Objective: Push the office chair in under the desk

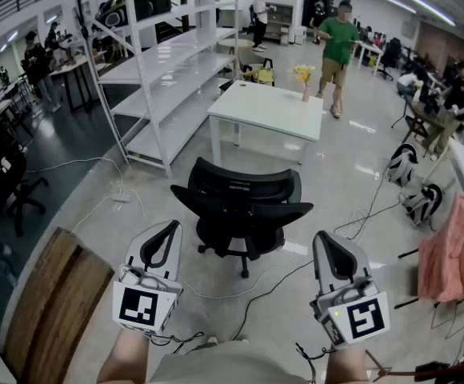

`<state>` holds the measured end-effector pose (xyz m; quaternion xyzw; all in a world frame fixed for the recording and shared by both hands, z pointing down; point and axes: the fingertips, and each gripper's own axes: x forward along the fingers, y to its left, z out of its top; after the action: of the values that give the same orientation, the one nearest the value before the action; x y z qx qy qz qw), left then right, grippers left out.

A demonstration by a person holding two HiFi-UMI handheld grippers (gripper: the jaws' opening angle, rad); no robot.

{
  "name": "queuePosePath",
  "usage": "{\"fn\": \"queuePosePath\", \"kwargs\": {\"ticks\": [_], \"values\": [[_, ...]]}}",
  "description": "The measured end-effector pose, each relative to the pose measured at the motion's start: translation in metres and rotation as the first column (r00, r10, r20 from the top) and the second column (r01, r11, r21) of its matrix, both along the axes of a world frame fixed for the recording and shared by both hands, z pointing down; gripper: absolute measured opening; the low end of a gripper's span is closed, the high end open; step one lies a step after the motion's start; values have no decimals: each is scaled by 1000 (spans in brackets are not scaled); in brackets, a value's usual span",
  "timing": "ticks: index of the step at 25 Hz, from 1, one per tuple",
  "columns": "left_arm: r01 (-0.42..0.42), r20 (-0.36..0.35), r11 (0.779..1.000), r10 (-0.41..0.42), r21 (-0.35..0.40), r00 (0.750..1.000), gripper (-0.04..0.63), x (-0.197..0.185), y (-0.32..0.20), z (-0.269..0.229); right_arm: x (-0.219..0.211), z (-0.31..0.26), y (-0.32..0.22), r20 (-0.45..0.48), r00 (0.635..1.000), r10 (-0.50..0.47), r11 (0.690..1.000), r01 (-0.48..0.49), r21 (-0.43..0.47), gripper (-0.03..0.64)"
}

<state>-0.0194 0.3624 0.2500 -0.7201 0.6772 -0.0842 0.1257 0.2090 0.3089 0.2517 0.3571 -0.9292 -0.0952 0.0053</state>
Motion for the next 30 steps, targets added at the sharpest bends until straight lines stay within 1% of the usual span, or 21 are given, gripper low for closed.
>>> {"fn": "queuePosePath", "kwargs": {"ticks": [3, 7, 10, 17, 19, 22, 23, 25, 28, 30], "values": [[1, 4, 1000, -1, -9, 1000, 8, 0, 3, 15, 5, 2, 1, 7, 1000, -2, 1000, 2, -9, 6], [-5, 0, 1000, 5, -5, 1000, 8, 6, 3, 14, 12, 2, 1, 20, 1000, -5, 1000, 5, -20, 6], [-9, -15, 1000, 9, -15, 1000, 8, 12, 5, 16, 15, 6, 3, -2, 1000, -14, 1000, 14, -24, 6], [0, 12, 999, 0, -43, 1000, 8, 23, 7, 28, 22, 25, 2, -73, 996, -56, 997, 52, -52, 8], [5, 32, 998, -3, -60, 999, 9, 27, 5, 32, 21, 32, -1, -125, 990, -72, 996, 66, -55, 11], [1, 84, 997, 6, -83, 996, 40, 31, 2, 38, 16, 40, -6, -225, 968, -107, 994, 96, -58, 28], [-1, 103, 996, 10, -93, 995, 52, 33, 1, 40, 14, 44, -8, -246, 962, -122, 992, 109, -65, 34], [-3, 145, 993, 20, -117, 989, 82, 36, -1, 45, 12, 54, -12, -263, 953, -147, 988, 129, -82, 48], [-11, 203, 990, 40, -143, 978, 132, 37, -6, 50, 9, 66, -17, -284, 942, -177, 982, 149, -115, 88], [-22, 233, 985, 62, -173, 970, 152, 36, -12, 57, 3, 75, -21, -333, 923, -194, 978, 155, -138, 115]]}}
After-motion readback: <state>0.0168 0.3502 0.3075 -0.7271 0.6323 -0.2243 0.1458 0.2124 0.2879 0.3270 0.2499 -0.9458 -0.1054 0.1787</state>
